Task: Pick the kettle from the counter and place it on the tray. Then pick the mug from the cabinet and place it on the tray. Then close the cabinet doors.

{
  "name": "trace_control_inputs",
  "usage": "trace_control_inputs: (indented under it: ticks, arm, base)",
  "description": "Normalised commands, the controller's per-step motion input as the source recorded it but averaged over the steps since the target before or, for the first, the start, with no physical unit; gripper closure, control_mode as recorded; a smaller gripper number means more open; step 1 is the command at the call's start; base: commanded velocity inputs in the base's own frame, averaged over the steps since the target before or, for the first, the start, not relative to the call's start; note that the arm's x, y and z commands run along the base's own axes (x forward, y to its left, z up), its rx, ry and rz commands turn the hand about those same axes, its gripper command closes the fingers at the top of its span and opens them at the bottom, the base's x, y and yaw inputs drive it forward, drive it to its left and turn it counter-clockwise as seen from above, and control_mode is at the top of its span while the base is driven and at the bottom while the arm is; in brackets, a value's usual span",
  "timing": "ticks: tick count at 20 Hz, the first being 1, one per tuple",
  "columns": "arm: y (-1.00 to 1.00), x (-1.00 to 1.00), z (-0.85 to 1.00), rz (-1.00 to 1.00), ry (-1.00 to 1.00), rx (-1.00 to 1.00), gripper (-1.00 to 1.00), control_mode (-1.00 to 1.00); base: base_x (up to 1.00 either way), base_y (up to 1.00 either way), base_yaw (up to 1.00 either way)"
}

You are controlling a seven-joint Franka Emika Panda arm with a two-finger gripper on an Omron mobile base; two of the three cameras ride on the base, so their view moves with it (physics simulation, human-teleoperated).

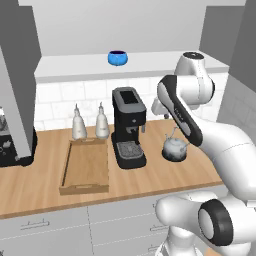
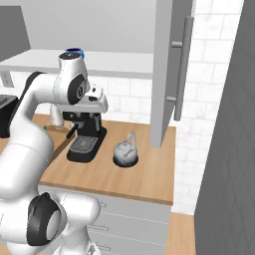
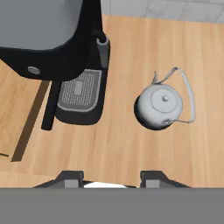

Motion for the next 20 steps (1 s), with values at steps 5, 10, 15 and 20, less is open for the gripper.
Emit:
trace_control_inputs:
  ticks: [5, 10, 15, 20]
  arm:
    - [-0.08, -0.07, -0.08, 0.00, 0.00, 0.00, -1.00, -1.00]
    - [-0.47, -0.24, -0.30, 0.00, 0.00, 0.03, -1.00, -1.00]
    - [-0.67, -0.05, -0.39, 0.00, 0.00, 0.02, -1.00, -1.00]
    - [-0.49, 0.22, -0.49, -0.01, 0.00, 0.00, -1.00, -1.00]
  base:
    - [0.00, 0.00, 0.00]
    - [0.00, 0.00, 0.00]
    - [0.00, 0.00, 0.00]
    - [0.00, 0.00, 0.00]
